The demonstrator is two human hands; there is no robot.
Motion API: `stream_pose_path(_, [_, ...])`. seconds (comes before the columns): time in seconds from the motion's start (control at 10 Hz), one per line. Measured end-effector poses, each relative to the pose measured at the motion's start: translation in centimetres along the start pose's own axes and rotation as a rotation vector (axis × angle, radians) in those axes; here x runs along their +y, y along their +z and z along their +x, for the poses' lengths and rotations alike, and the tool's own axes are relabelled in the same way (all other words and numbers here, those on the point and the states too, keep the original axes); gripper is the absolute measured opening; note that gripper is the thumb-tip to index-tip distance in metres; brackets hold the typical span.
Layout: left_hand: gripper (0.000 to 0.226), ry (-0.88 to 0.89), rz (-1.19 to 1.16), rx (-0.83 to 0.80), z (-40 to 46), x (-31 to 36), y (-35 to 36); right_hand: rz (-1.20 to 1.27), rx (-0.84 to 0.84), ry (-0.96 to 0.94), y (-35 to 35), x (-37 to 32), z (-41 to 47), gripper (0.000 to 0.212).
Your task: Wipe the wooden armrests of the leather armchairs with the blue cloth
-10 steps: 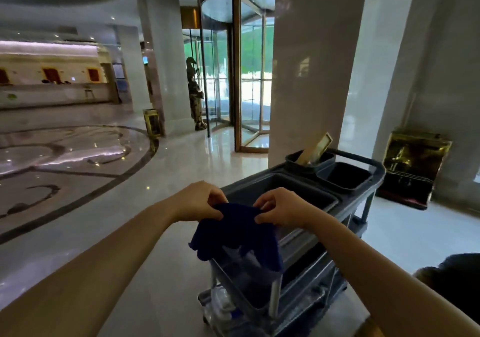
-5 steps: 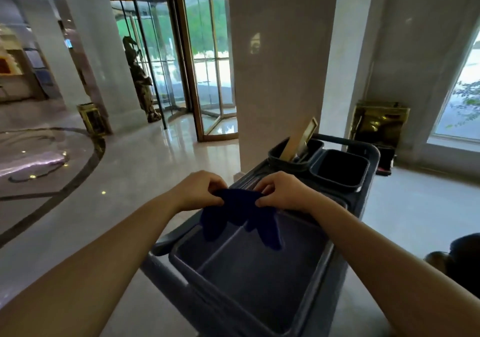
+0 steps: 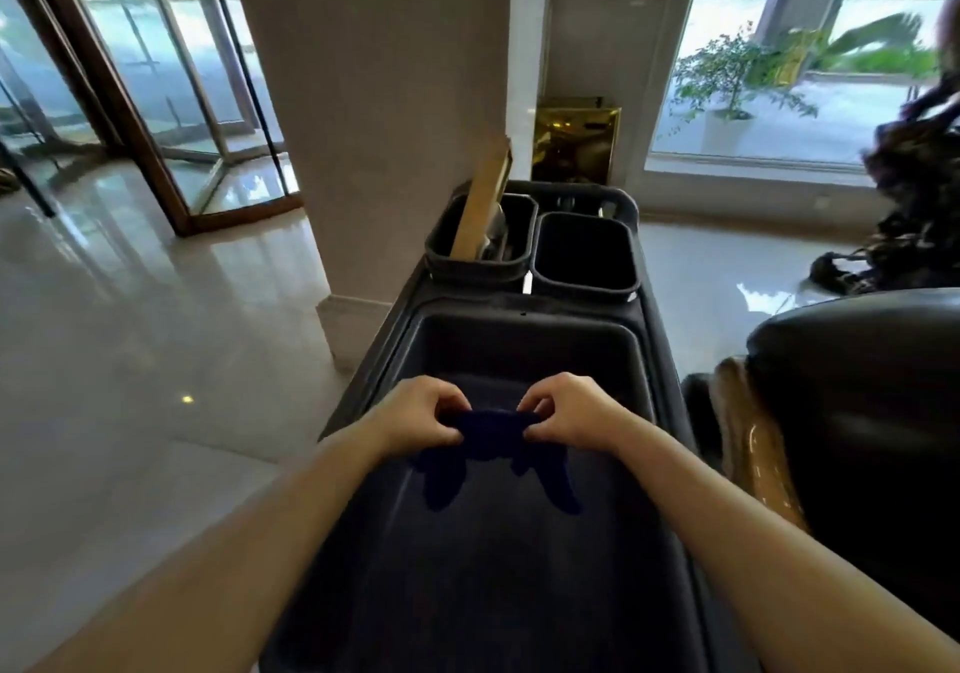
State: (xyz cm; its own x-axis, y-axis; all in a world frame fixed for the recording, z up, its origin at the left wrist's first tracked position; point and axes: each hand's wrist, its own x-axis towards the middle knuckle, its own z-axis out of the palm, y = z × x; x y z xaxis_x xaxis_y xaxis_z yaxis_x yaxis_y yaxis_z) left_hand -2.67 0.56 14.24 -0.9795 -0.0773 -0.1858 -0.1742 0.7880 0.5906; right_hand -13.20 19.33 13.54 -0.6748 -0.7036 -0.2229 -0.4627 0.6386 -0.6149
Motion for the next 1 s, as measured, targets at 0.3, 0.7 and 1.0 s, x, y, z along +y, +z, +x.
stream_pose_path(0.3, [0.026, 0.042, 0.002, -0.182, 6.5, -5.9, 9.5, -0.049, 0.023, 0.247, 7.2, 7.0, 1.8, 0.021])
stream_pose_path(0.7, [0.033, -0.12, -0.134, -0.375, 9.2, -8.4, 14.6, 0.055, -0.18, 0.299, 11.5, 12.0, 3.0, 0.037])
stream_pose_path(1.0, [0.044, -0.142, -0.152, -0.332, 8.8, -6.4, 8.3, 0.111, -0.115, 0.326, 6.2, 9.2, 3.7, 0.041])
